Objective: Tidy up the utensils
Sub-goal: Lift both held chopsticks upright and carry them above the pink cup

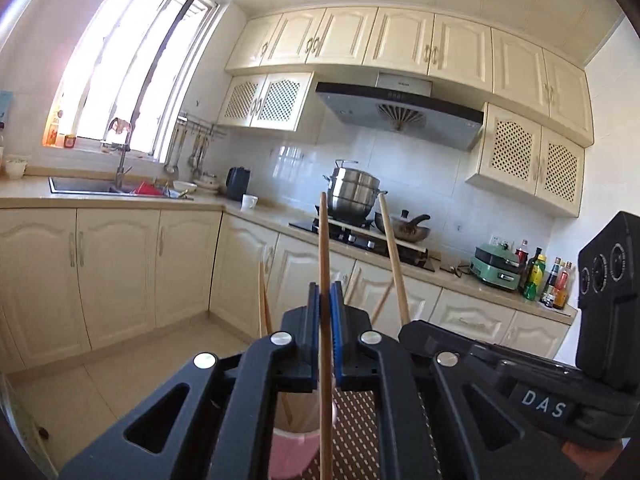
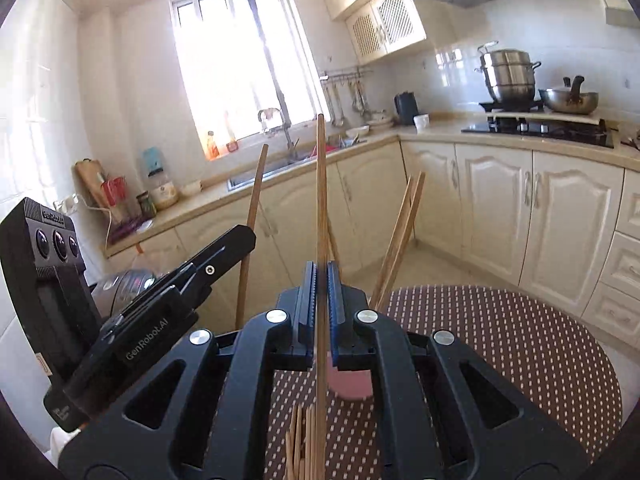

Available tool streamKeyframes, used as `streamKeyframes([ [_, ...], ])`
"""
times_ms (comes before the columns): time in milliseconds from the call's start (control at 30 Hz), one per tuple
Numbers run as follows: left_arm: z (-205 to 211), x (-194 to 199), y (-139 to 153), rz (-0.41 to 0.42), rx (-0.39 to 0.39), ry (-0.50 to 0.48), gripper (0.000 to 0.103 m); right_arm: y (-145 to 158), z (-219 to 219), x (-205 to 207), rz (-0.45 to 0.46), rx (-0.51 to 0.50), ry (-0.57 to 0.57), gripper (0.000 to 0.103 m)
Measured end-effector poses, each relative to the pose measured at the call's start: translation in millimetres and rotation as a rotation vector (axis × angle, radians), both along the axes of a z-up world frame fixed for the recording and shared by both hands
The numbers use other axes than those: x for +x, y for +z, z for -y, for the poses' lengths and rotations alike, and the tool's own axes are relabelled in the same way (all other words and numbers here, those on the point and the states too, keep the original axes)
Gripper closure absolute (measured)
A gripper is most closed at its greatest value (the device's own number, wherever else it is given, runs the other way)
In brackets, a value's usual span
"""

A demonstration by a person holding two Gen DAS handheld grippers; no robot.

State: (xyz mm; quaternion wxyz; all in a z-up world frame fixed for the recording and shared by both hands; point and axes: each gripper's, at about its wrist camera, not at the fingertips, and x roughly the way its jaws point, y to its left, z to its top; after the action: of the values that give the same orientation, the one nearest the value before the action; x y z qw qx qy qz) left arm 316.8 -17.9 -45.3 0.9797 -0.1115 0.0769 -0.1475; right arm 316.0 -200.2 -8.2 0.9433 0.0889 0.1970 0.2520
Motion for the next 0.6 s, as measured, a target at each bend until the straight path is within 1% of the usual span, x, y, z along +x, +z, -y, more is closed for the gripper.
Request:
streamKeyframes([
  [200,0,35,6,0.072,-0.017,0.026,0.097,6,-9,29,0.079,0.032,-0.038,0.097],
  [300,0,45,8,0.107,-0.009,0.054,0.097,10,-13,42,0.125,0.044,-0.053,0.097],
  [400,-2,52,9,0.141,-0.022,0.068,0.097,10,-17,52,0.156,0.047,-0.060,0.097],
  [467,-4,56,9,0.159,-0.038,0.060,0.097,9,-18,59,0.175,0.048,-0.066,0.097],
  [600,-4,60,10,0.204,-0.024,0.093,0.097,3,-21,69,0.195,0.059,-0.073,0.097],
])
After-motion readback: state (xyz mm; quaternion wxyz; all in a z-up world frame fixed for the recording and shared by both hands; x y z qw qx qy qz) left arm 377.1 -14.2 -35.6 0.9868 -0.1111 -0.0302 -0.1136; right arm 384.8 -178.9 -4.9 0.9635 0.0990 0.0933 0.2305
